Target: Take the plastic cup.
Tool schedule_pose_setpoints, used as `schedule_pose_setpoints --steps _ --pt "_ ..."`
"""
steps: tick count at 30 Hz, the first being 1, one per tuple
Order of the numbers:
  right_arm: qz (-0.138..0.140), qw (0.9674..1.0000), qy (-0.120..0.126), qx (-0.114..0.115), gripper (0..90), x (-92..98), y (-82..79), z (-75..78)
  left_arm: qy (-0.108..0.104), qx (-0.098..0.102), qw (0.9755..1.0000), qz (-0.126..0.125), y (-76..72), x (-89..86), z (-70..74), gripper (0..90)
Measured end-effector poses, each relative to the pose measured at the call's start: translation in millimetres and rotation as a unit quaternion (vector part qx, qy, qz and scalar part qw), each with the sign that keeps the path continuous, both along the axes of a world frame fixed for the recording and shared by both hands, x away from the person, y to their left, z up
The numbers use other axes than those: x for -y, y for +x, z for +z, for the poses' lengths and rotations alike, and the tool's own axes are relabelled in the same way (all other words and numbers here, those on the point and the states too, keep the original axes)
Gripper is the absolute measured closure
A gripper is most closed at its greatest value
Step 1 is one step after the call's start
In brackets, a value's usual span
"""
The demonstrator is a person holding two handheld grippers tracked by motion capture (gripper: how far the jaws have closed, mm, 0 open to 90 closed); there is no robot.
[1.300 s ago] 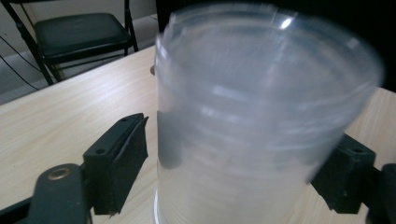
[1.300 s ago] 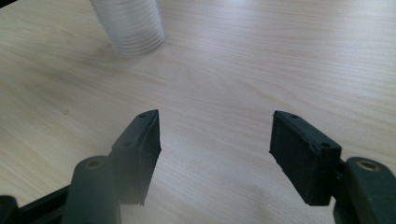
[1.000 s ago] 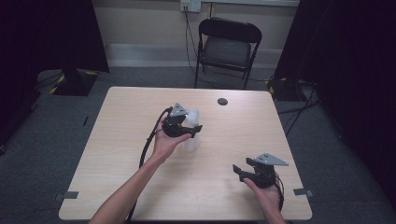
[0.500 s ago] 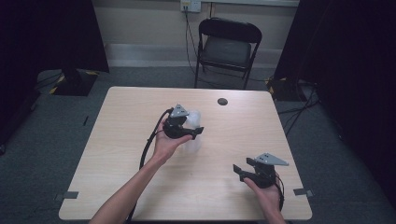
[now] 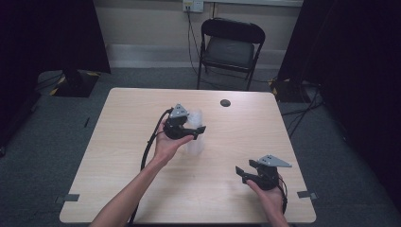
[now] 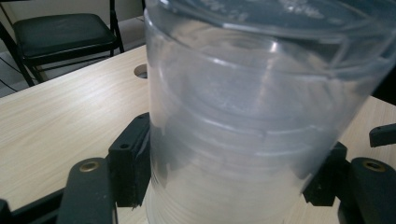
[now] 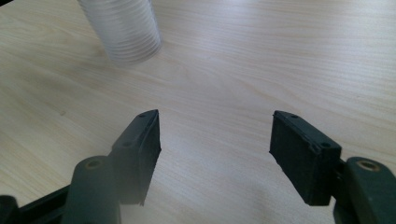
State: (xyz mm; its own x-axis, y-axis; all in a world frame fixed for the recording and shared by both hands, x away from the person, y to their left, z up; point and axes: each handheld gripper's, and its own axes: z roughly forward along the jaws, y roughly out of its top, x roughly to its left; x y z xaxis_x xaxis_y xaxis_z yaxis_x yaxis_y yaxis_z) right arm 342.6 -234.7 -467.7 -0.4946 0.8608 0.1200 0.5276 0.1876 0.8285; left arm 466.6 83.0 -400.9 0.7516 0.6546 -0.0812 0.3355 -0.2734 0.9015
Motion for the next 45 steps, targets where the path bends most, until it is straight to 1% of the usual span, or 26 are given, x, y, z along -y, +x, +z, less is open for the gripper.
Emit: schedule_pose_setpoints --steps 2,8,11,13,16,19,22,23,25,27,29,31,34,39,41,45 --pt "0.000 1.0000 0.000 -0.001 33.7 -0.4 -0.1 0.0 -0.004 0.001 1.0000 0.004 -0.3 0.1 1.0 31.6" --pt "0.000 1.0000 -0.001 0.000 33.7 0.2 -0.1 -0.1 -0.013 0.011 0.9998 0.009 -1.8 0.6 4.0 31.9" --pt "0.000 1.0000 -0.001 -0.002 33.8 0.1 -0.1 -0.1 -0.018 0.009 0.9997 0.013 -2.5 -0.5 5.8 31.9" --pt "0.000 1.0000 -0.001 -0.001 33.7 -0.2 -0.2 -0.2 -0.022 0.012 0.9996 0.014 -3.4 -1.0 7.2 32.0" --pt "-0.002 1.0000 -0.001 -0.004 33.4 -0.4 -0.3 -0.9 -0.034 0.014 0.9992 0.017 -4.9 -0.5 9.2 32.1" --pt "-0.001 1.0000 -0.001 -0.002 33.4 0.0 -0.3 -0.8 -0.028 0.028 0.9991 0.017 -6.3 0.0 11.3 32.1" --pt "-0.001 1.0000 -0.002 -0.002 33.4 0.2 -0.3 -0.9 -0.040 0.033 0.9985 0.018 -8.2 0.3 14.2 32.1" --pt "-0.001 1.0000 -0.002 -0.002 33.4 0.2 -0.2 -1.0 -0.037 0.037 0.9984 0.019 -8.8 0.7 15.8 32.1" --pt "-0.001 1.0000 -0.002 -0.002 33.4 0.2 -0.2 -0.9 -0.044 0.042 0.9980 0.016 -9.9 0.4 19.4 32.1" --pt "-0.001 1.0000 -0.001 -0.003 33.4 0.2 -0.4 -0.6 -0.043 0.048 0.9978 0.014 -11.0 -0.3 23.2 32.0" --pt "-0.001 1.0000 0.001 -0.003 33.4 0.1 -0.9 0.0 -0.049 0.046 0.9976 0.015 -11.0 -1.9 25.8 32.1" --pt "-0.001 1.0000 -0.001 0.000 33.4 0.0 -1.6 0.5 -0.056 0.049 0.9971 0.018 -10.8 -3.5 27.1 32.1" --pt "0.000 1.0000 0.000 -0.001 33.3 0.3 -1.6 0.2 -0.064 0.046 0.9968 0.018 -10.9 -5.4 29.5 32.5" --pt "0.001 1.0000 0.000 -0.002 33.0 0.0 -1.3 0.1 -0.072 0.052 0.9958 0.019 -12.0 -5.8 32.1 33.1" --pt "0.001 1.0000 0.000 -0.001 32.9 -0.3 -1.0 0.2 -0.072 0.056 0.9956 0.023 -12.8 -6.2 32.7 33.1" --pt "0.002 1.0000 -0.001 -0.001 32.9 -1.0 -0.7 -0.1 -0.080 0.061 0.9945 0.029 -14.4 -7.4 35.5 33.2"
